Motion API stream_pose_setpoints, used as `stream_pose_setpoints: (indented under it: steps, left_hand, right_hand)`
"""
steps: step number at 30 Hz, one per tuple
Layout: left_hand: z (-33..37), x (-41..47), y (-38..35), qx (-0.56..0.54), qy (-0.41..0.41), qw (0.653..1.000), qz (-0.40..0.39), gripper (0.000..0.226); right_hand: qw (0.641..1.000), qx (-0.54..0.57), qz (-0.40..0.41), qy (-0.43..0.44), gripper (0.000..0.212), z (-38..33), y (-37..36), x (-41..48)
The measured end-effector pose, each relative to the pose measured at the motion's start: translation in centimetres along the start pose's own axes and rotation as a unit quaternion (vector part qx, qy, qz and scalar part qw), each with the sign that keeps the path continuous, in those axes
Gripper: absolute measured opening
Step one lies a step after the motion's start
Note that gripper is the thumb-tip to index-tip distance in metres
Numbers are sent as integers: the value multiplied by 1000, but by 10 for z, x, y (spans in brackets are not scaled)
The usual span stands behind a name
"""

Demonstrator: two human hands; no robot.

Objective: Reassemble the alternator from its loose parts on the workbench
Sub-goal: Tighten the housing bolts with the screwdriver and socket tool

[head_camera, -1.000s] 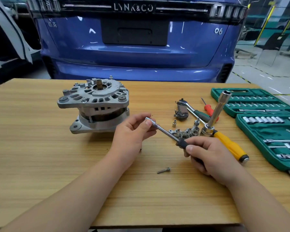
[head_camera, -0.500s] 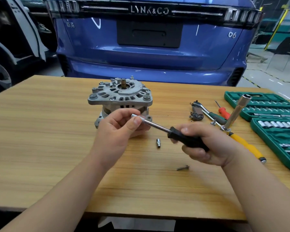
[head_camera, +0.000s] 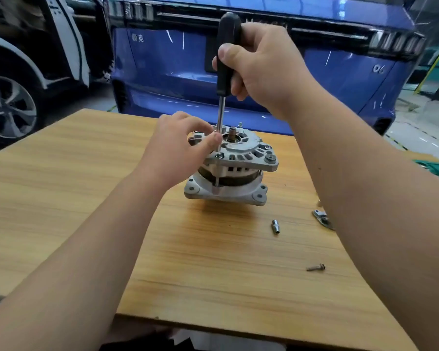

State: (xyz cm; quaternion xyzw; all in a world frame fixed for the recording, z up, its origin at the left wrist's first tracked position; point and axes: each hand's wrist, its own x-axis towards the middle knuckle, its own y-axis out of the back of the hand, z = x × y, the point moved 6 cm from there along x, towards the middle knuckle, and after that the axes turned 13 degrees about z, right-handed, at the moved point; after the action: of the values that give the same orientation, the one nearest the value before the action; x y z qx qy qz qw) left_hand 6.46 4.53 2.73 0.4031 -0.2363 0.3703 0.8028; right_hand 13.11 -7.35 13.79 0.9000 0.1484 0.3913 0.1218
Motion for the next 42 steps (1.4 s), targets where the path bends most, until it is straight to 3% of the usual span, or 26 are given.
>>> stream_pose_setpoints:
  steps: [4,8,17,23,29,34,38,42]
  left_hand:
    - [-5,-3,-19,-145,51,987,-48,18]
    - [-3,-7,-28,-195,59,979,-19,20]
    - [9,-10,-47,-196,55,979,6,20]
    - [23,6,-82,-172,31,984,-15,23]
    - [19,27,-101,-176,54,981,-57,23]
    - [14,37,-100,-212,71,972,-69,14]
    - [16,41,-96,-241,40,970,-13,20]
    - [17,43,-100,-234,5,972,-33,13]
  right_hand:
    - [1000,-13,7,3,19,6,-2,0]
    - [1000,-22,13,18,15,12,8,0]
    - [999,-23,39,-13,22,35,29,3]
    - [998,-29,48,-24,10,52,46,4]
    - [996,-53,-29,-73,15,88,49,7]
    - [992,6,-57,-109,13,107,38,2]
    - [997,-18,8,-73,10,112,28,2]
    - [997,-1,39,-68,14,121,17,-2]
